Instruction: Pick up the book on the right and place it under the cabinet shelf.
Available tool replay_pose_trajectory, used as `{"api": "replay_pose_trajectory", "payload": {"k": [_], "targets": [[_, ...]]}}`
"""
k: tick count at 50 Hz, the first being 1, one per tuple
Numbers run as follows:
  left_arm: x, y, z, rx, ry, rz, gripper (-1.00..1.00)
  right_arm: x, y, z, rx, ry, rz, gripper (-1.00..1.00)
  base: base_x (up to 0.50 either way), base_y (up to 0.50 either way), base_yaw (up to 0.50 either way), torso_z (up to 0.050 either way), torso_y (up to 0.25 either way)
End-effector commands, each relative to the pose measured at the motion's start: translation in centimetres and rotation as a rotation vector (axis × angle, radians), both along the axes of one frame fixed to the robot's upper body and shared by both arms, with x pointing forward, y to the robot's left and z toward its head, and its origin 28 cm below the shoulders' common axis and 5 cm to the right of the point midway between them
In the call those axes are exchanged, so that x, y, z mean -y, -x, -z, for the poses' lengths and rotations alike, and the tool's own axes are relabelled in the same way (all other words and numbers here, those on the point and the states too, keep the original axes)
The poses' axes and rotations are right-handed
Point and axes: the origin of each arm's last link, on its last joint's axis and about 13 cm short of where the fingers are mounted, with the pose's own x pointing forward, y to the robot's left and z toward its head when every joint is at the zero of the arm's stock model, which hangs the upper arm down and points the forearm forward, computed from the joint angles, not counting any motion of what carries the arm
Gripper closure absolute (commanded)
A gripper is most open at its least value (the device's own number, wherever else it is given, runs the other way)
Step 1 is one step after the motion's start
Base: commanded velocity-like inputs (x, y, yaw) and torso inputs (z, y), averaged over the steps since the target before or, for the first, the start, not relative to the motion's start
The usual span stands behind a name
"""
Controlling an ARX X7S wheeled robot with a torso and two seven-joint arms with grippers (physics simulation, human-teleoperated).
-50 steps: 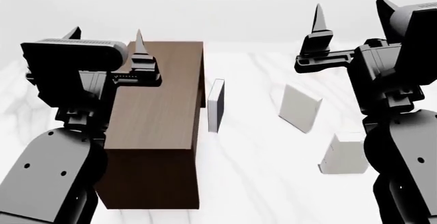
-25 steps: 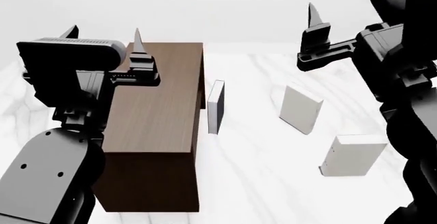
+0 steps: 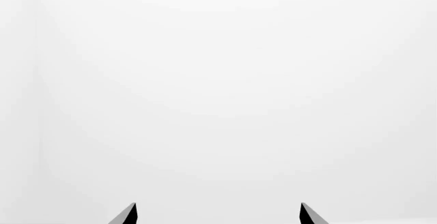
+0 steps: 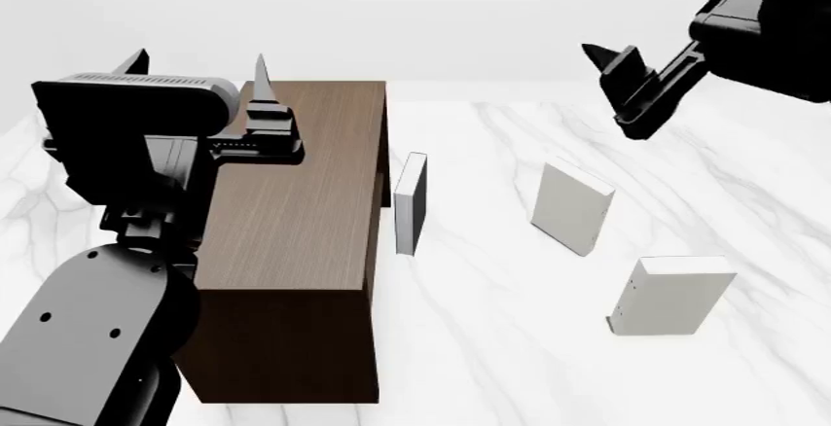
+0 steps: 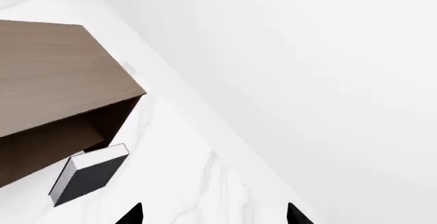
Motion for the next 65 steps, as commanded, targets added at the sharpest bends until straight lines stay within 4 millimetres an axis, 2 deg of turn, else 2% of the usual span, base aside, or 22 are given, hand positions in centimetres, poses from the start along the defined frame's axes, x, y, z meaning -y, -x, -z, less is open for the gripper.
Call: {"api": "replay_pose_trajectory", "payload": {"k": [1, 14, 22, 41, 57, 65], "targets": [[0.0, -0.1, 0.1, -0.001, 0.003, -0.002, -1.00, 3.5, -2.1, -0.5, -0.331, 0.239, 0.017, -1.00, 0.00, 0.00, 0.00, 0.000, 0.000], [-0.5, -0.2, 0.7, -0.006, 0.013, -0.019, -1.00, 6.1, -5.2, 1.0, -0.537, 0.395, 0.088, -1.00, 0.00, 0.00, 0.00, 0.000, 0.000], [-0.6, -0.3, 1.0, -0.012, 0.009, -0.029, -1.00, 7.1, -5.4, 2.0, -0.650, 0.453, 0.108, -1.00, 0.00, 0.00, 0.00, 0.000, 0.000], [-1.0, -0.9, 1.6, -0.020, 0.006, -0.036, -1.00, 7.1, -6.2, 5.1, -0.885, 0.449, 0.137, -1.00, 0.00, 0.00, 0.00, 0.000, 0.000], [-1.0, -1.2, 1.8, -0.028, 0.002, -0.039, -1.00, 7.5, -7.1, 6.9, -0.959, 0.469, 0.141, -1.00, 0.00, 0.00, 0.00, 0.000, 0.000], [-0.8, -1.3, 2.0, -0.032, 0.002, -0.034, -1.00, 7.9, -8.2, 7.2, -0.906, 0.584, 0.143, -1.00, 0.00, 0.00, 0.00, 0.000, 0.000]]}}
